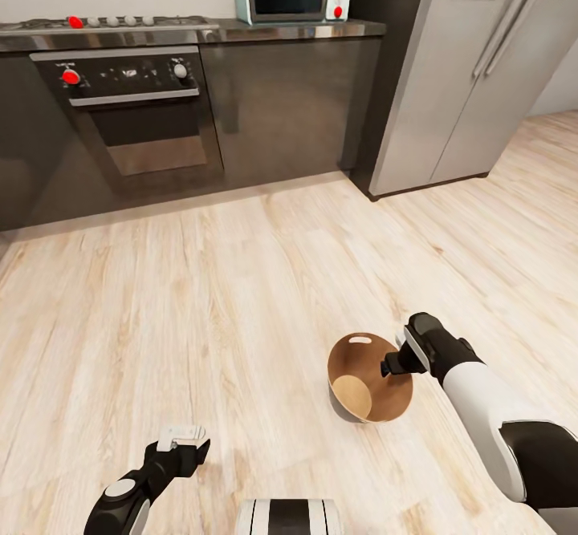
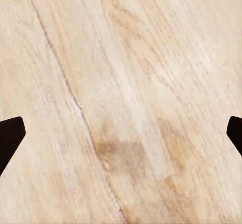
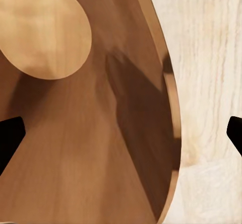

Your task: Put the three can of soda from the living room inside the tash can in the kitchen.

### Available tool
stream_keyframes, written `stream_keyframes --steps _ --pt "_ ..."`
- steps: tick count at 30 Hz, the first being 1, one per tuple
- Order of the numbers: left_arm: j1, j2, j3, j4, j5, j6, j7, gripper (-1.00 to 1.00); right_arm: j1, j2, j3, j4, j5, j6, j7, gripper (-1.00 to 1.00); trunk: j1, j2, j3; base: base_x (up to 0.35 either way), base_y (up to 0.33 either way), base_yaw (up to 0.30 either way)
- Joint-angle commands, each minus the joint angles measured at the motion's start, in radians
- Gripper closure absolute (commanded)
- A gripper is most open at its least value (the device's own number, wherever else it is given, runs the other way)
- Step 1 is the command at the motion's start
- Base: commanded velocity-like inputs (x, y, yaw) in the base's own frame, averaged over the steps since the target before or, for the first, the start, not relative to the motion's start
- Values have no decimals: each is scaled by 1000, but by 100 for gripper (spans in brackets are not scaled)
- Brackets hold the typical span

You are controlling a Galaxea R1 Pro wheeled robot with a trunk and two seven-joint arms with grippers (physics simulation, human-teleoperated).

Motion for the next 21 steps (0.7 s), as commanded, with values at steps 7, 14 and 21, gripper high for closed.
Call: stream_keyframes --steps 7,14,21 --pt "0 0 0 -2 0 0 -1 -100 0 -1 0 0 0 0 0 -100 0 0 0 36 -33 0" --pt "0 0 0 -4 0 0 2 -100 0 0 0 0 0 0 0 -100 0 0 0 30 -27 0" --pt "0 0 1 -2 0 0 1 -100 0 0 0 1 0 0 0 -100 1 0 -8 3 -3 0"
